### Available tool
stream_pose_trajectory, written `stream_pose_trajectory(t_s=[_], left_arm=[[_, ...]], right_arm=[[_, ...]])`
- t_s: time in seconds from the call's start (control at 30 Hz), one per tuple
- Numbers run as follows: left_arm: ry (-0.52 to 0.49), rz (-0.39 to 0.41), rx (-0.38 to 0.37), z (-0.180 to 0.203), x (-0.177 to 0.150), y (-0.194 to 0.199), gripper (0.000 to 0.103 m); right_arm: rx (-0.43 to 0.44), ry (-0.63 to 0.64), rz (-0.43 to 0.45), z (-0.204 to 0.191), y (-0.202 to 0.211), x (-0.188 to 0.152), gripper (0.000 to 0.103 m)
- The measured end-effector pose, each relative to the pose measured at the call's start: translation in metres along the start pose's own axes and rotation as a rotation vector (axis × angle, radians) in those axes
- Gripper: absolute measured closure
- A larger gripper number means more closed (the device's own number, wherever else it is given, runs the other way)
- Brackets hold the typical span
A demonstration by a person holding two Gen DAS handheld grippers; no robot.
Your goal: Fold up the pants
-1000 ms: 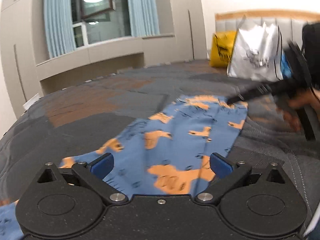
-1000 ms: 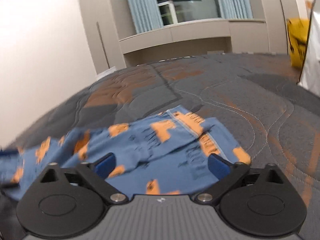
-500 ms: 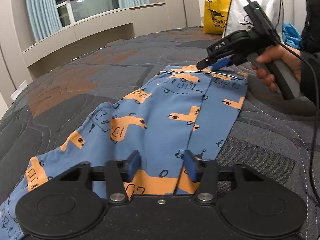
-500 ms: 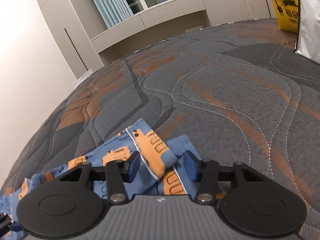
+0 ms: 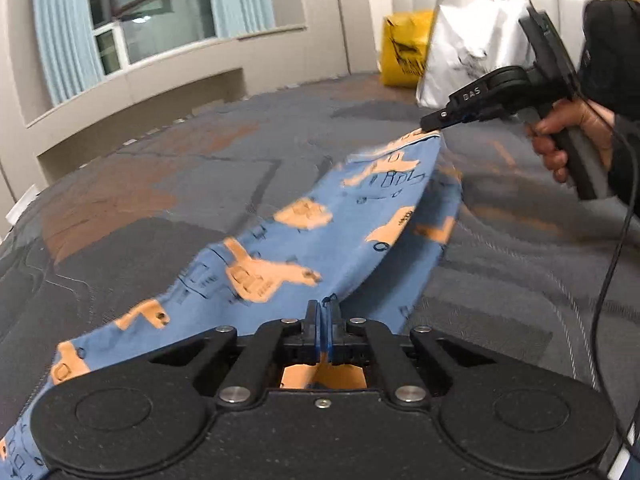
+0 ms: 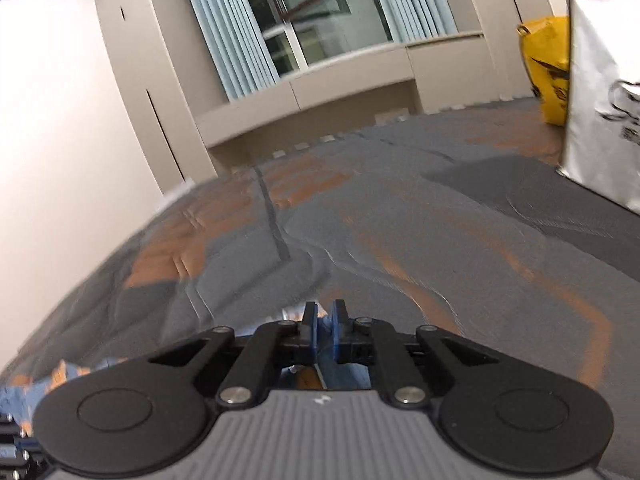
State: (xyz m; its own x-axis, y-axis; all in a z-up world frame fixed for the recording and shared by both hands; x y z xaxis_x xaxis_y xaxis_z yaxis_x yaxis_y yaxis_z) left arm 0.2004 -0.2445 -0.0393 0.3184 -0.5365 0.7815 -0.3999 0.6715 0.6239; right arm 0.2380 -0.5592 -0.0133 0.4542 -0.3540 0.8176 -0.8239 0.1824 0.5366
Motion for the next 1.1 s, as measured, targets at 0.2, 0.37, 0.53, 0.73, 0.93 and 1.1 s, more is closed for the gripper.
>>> stream_pose_trajectory(t_s=[0.2, 0.37, 0.53, 0.73, 0.93, 1.1], left_arm=[[-0.029, -0.034, -0.017, 0.010, -0.011, -0.009, 0.101], [-0.010, -0.021, -0.020, 0.005, -0.012, -0.007, 0.079], [0.053, 0.035, 0.003, -0.002, -0.010, 0.011, 0.040], [0.171, 0.094, 0.127, -0.030, -0.020, 0.048, 0.035], [0.323, 0.135, 0.253, -0.071, -0.045, 0.087, 0.032], [0.383, 0.164, 0.326, -0.094, -0.063, 0.116, 0.029]], right_arm=[[-0.057, 0.028, -0.085, 0.022, 0.007, -0.037, 0.096], [-0.087, 0.108, -0.097, 0.015, 0.001, -0.042, 0.084], [-0.048, 0.232, -0.042, -0.013, -0.011, -0.018, 0.036], [0.016, 0.311, -0.106, -0.037, -0.063, -0.005, 0.062], [-0.002, 0.326, -0.038, -0.042, -0.069, 0.005, 0.096], [-0.072, 0.424, -0.041, -0.049, -0.071, -0.006, 0.068]])
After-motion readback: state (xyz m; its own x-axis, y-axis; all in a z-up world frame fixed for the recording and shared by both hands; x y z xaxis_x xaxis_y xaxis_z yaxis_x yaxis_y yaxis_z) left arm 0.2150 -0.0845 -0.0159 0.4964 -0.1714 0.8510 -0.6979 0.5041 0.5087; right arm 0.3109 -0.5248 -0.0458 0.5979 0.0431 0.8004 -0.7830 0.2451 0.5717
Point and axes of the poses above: each gripper's, at about its wrist camera, not at the fingertips, and y roughly against the way its jaws point, z to its right, x to its top, the point moved 7 cm from there along -y, roughly the way its jaws point, and after that the axes turned 14 degrees about -x, right-handed, at the moved point
